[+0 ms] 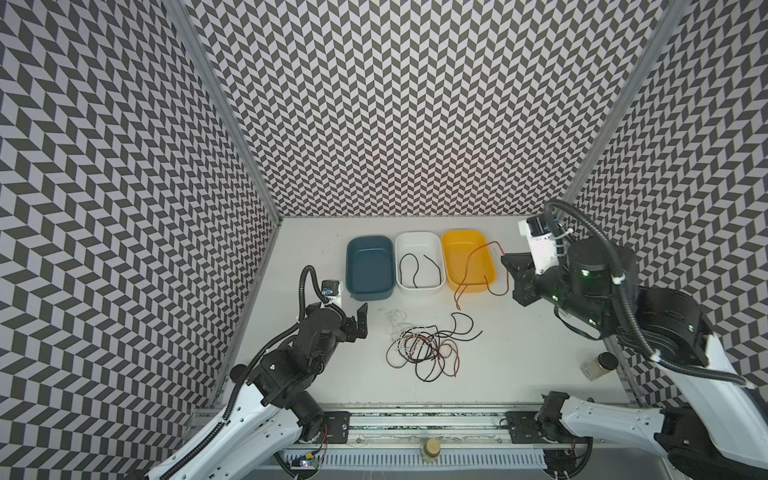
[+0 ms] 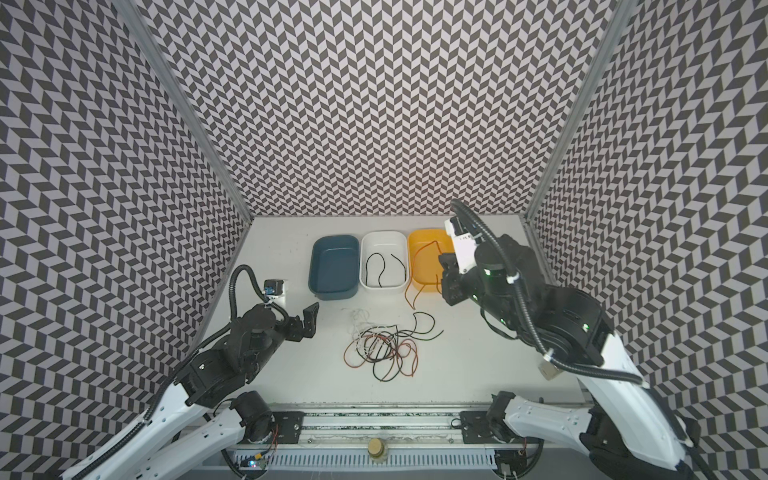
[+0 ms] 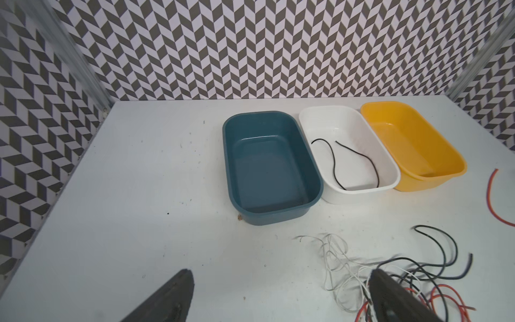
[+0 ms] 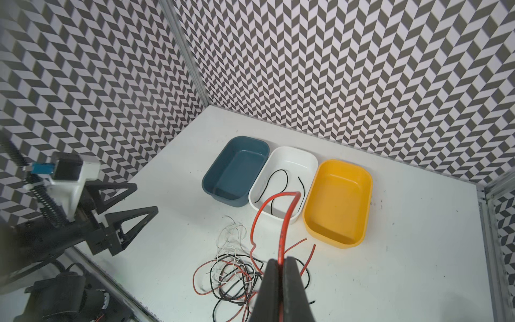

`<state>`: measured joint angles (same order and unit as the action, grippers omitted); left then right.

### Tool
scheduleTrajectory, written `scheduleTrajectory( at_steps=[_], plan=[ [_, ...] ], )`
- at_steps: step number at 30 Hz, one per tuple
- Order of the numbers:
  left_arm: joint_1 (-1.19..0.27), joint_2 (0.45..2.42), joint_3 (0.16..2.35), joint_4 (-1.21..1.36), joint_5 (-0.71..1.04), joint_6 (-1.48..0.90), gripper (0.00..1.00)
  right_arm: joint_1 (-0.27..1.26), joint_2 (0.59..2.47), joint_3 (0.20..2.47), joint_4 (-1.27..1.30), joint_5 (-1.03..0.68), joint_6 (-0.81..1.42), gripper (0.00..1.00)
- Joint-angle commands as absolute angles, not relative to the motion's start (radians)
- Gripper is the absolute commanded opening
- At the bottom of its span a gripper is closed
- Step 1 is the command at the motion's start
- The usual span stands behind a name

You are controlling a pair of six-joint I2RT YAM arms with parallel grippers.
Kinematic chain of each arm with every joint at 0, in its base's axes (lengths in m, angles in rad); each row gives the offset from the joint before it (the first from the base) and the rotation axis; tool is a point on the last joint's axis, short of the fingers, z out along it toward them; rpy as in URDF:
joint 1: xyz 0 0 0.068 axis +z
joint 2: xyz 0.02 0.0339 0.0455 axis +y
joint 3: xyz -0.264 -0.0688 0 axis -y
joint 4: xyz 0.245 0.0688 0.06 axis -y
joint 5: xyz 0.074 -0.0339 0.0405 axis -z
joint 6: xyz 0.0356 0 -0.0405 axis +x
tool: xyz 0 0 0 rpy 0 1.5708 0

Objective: Untangle the cables
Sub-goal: 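Carry the red wire over the yellow bin and lower it in with the right gripper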

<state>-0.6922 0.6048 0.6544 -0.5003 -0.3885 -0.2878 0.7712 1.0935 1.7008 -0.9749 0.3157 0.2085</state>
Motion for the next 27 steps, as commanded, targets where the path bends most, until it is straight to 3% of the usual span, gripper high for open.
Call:
scheduleTrajectory(
  at_steps=[1, 11, 19, 27],
  plan=[
    [-0.688, 0.636, 0.664, -0.514, -0.467, -0.29, 1.0, 0.682, 1.115, 1.721, -0.898, 0.193, 0.204, 0.0],
    [-0.7, 0.756, 0.732, -0.628, -0.562, -0.311, 1.0, 0.554, 1.25, 1.802, -0.869, 0.122, 0.154, 0.0],
    [-0.709, 0.708, 0.708, -0.601, -0.568, -0.287, 1.0, 0.434, 1.331, 1.789, -0.8, 0.076, 0.142, 0.0],
    [-0.746, 0.703, 0.701, -0.597, -0.593, -0.268, 1.0, 0.417, 1.436, 1.834, -0.765, 0.065, 0.139, 0.0]
  ],
)
